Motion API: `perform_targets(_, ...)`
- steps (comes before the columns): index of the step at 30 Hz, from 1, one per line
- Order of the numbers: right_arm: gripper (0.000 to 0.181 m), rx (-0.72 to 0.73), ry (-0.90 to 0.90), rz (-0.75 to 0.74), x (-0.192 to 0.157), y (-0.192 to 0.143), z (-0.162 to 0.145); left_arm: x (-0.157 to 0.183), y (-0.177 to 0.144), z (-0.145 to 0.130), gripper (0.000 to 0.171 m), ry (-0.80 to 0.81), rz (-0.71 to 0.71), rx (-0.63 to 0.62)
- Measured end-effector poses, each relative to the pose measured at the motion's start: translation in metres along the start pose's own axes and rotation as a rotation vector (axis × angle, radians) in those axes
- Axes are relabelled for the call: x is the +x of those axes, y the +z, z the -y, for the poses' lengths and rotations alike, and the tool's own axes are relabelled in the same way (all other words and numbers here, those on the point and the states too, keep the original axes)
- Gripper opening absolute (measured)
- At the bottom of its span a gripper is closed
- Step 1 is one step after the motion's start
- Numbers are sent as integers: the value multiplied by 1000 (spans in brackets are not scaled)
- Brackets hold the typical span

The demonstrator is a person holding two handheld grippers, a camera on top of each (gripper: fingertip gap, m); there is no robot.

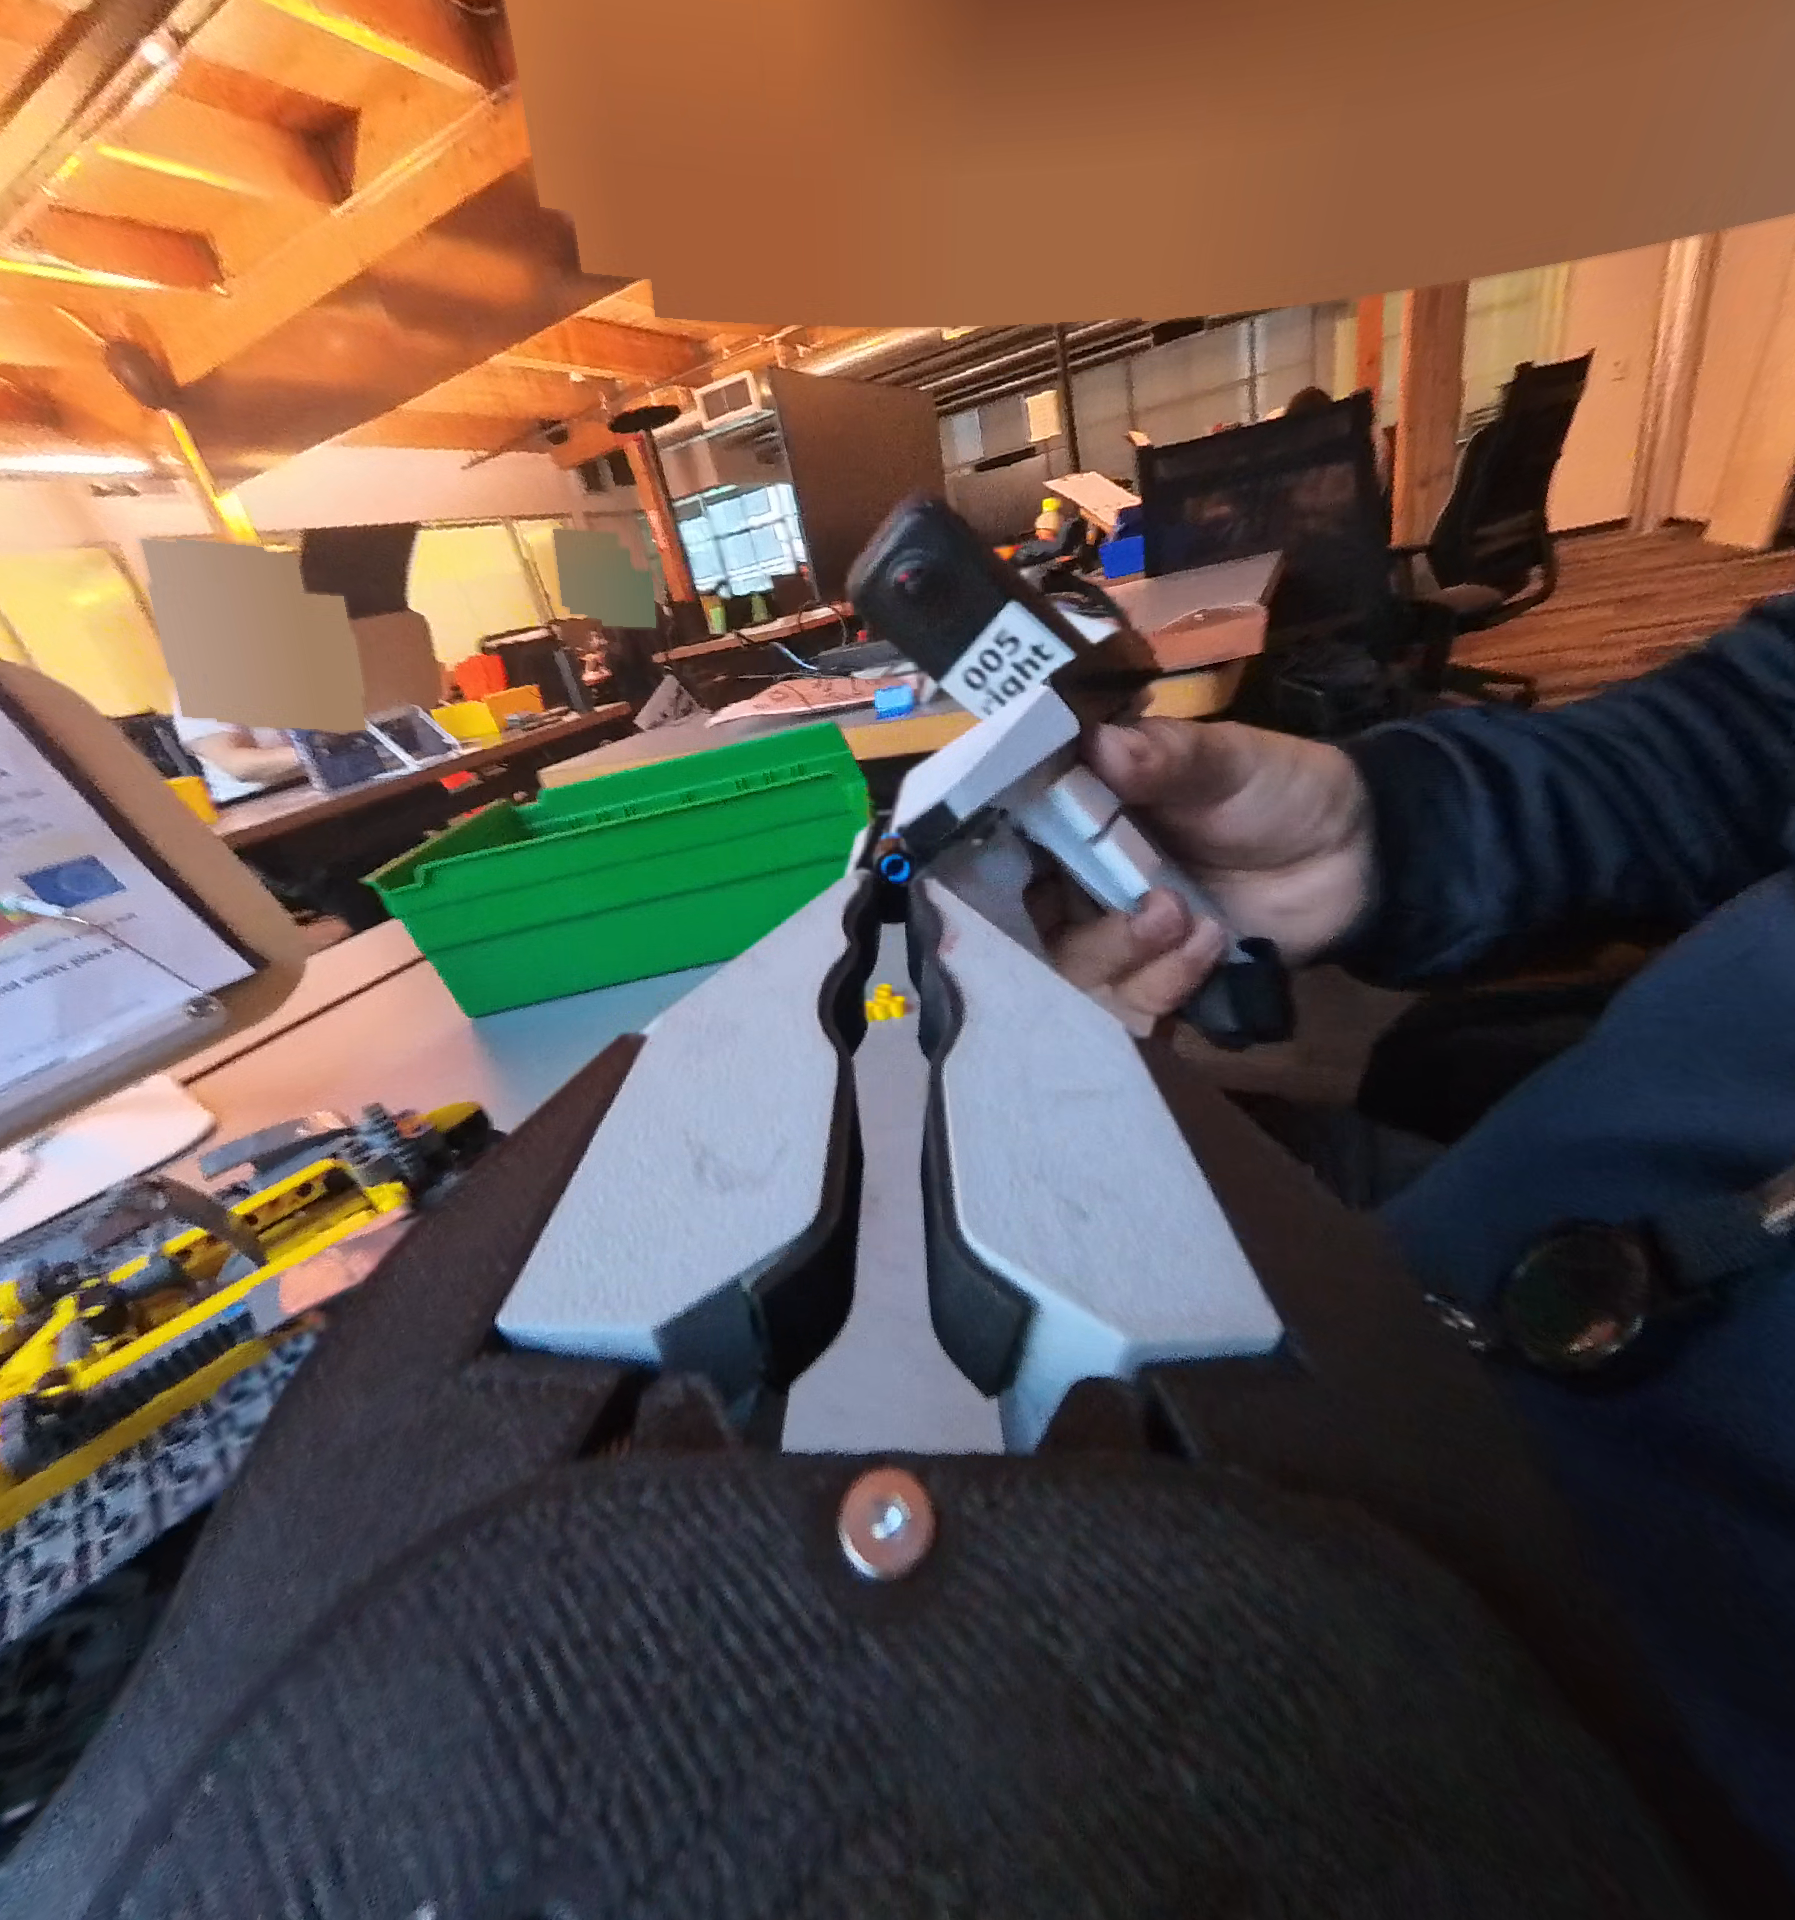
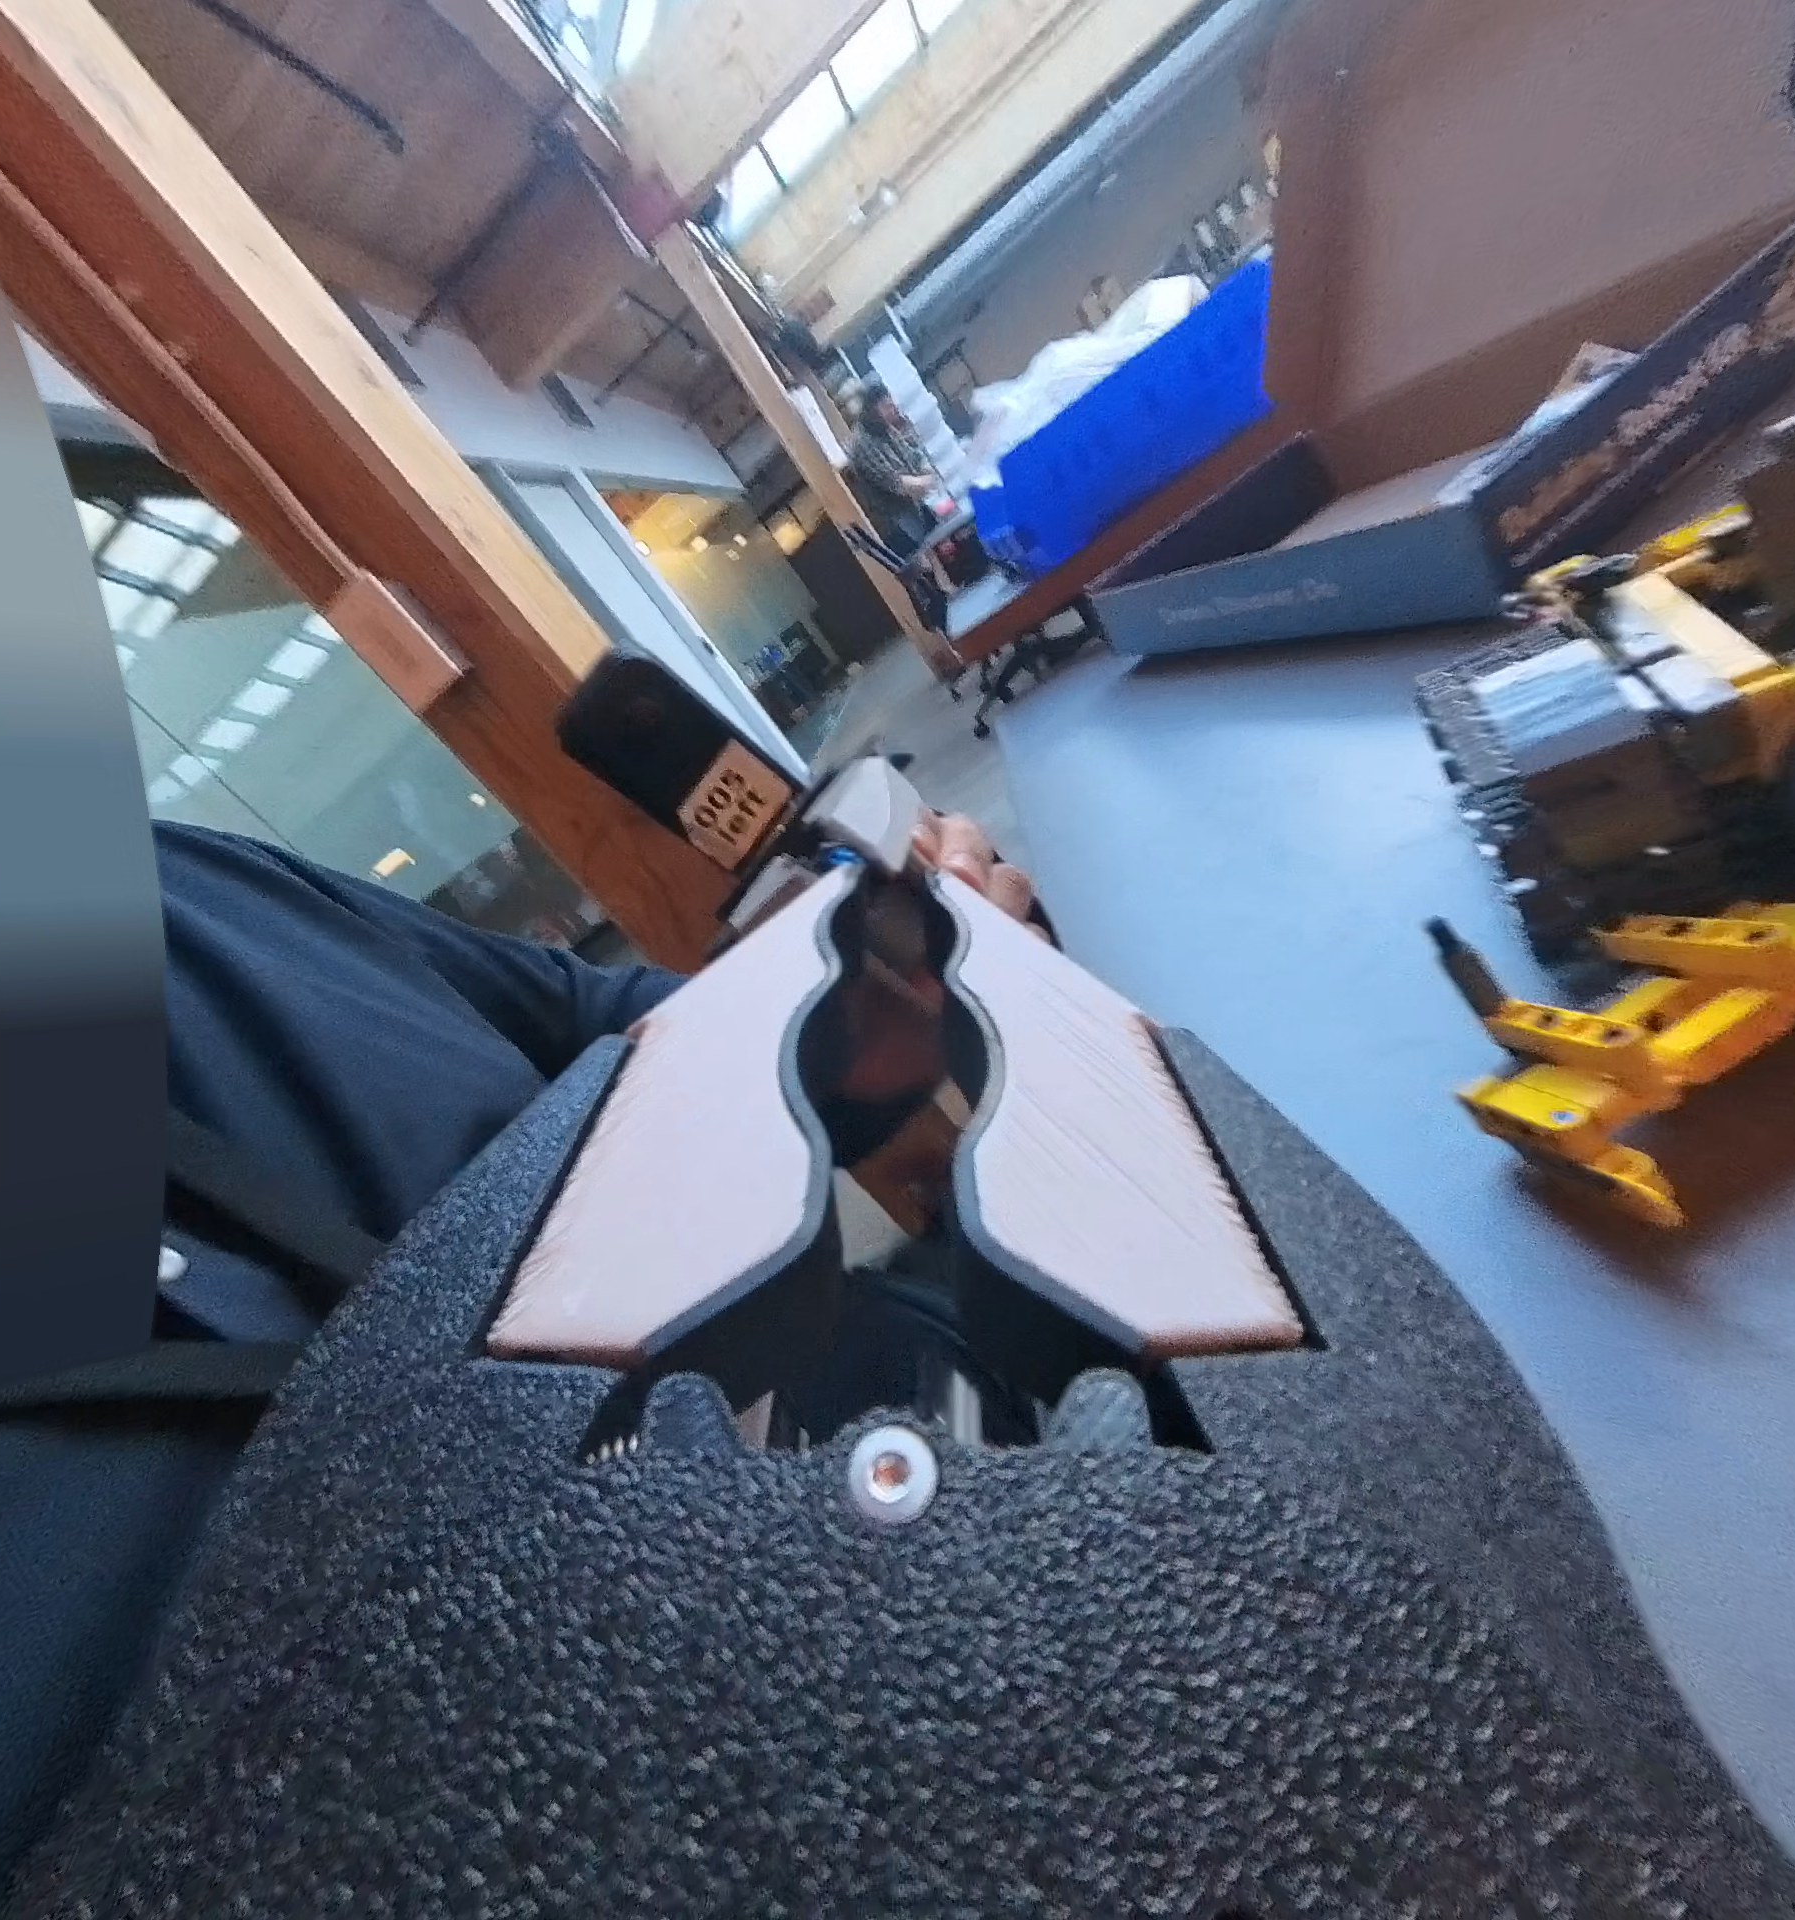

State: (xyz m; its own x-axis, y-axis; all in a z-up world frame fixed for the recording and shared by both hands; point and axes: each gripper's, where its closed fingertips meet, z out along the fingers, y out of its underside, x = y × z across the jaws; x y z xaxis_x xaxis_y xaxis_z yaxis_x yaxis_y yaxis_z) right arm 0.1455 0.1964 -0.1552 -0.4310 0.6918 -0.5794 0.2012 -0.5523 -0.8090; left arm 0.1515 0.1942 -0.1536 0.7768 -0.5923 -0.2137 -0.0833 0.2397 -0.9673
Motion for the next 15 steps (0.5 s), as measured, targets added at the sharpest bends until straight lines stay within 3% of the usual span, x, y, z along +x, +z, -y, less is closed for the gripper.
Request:
perform_targets(8, 15, 134, 286, 136, -11, 6, -1, -4, 0, 1, 2, 146, 112, -45)
perform_targets(15, 9, 237, 410, 149, 2, 7, -1, -9, 0, -10, 2, 263, 206, -123)
